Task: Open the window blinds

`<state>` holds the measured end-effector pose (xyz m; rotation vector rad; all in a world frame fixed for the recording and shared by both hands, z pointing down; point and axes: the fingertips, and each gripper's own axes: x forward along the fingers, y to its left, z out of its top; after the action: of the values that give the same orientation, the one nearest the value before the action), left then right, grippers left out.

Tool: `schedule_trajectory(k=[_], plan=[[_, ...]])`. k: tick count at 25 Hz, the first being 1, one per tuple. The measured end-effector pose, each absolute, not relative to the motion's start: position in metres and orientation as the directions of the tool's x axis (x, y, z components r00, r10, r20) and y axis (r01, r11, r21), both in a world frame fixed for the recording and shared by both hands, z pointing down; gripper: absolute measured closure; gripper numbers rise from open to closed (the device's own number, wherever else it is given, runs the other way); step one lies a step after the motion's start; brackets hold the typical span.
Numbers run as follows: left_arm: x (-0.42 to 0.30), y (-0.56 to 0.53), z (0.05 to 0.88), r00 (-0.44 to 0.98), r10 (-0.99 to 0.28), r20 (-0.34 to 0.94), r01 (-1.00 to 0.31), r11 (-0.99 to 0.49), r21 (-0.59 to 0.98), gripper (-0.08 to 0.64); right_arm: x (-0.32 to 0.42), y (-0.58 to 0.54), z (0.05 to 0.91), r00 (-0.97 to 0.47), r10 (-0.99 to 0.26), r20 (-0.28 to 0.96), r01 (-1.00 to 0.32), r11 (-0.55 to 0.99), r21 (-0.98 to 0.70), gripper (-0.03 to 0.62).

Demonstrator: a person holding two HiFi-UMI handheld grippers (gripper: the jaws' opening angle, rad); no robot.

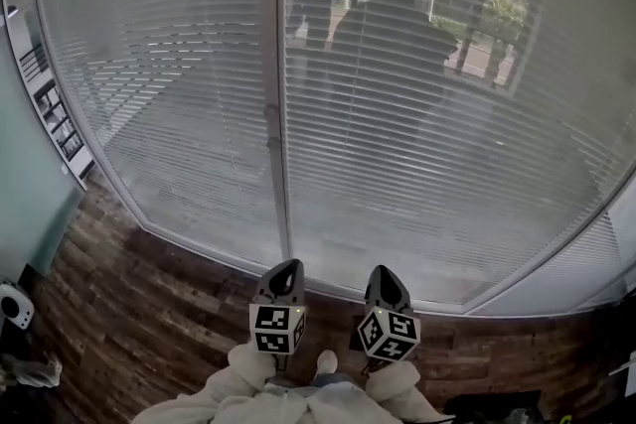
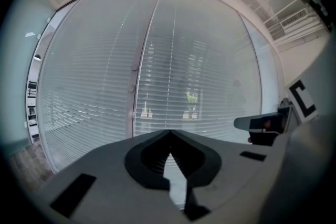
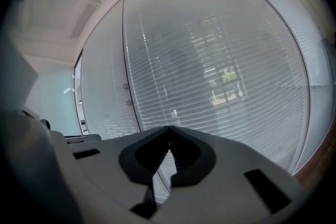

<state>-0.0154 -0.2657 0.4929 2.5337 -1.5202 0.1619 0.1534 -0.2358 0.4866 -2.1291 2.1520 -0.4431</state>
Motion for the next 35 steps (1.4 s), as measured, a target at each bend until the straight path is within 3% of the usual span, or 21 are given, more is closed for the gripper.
schedule_trajectory(k=[13,20,22,25,29,31,33,35], plan=[[0.026,-0.340,0.486,0.433,-0.888,0.153,-0.900,-0.416,0.133,0.558,0.190,-0.313,0.481,-0.093,-0.988,0.123,-0.968,0.060,-0.245,0.580],[0.011,-0.386,0.481,0.412,-0.905,0.107,-0.899,-0.385,0.208,0.558,0.195,-0.341,0.493,-0.081,-0.986,0.143,-0.964,0.041,-0.264,0.579],[0.002,-0.402,0.472,0.386,-0.917,0.097,-0.918,-0.372,0.134,0.558,0.196,-0.348,0.488,-0.077,-0.987,0.139,-0.965,0.039,-0.260,0.578],[-0.019,-0.433,0.456,0.322,-0.944,0.070,-0.934,-0.329,-0.137,0.551,0.201,-0.359,0.481,-0.064,-0.989,0.133,-0.965,0.028,-0.260,0.578],[-0.047,-0.469,0.449,0.289,-0.951,0.105,-0.824,-0.303,-0.478,0.416,0.205,-0.365,0.500,-0.050,-0.989,0.140,-0.958,0.008,-0.288,0.578],[-0.059,-0.483,0.446,0.263,-0.957,0.123,-0.748,-0.282,-0.600,0.385,0.204,-0.368,0.506,-0.050,-0.988,0.148,-0.954,0.004,-0.299,0.578],[-0.065,-0.492,0.443,0.261,-0.953,0.156,-0.756,-0.302,-0.580,0.383,0.203,-0.370,0.505,-0.051,-0.988,0.145,-0.953,0.004,-0.302,0.578],[-0.061,-0.493,0.443,0.331,-0.921,0.204,-0.861,-0.384,-0.335,0.385,0.204,-0.371,0.503,-0.047,-0.990,0.136,-0.954,0.004,-0.300,0.578]])
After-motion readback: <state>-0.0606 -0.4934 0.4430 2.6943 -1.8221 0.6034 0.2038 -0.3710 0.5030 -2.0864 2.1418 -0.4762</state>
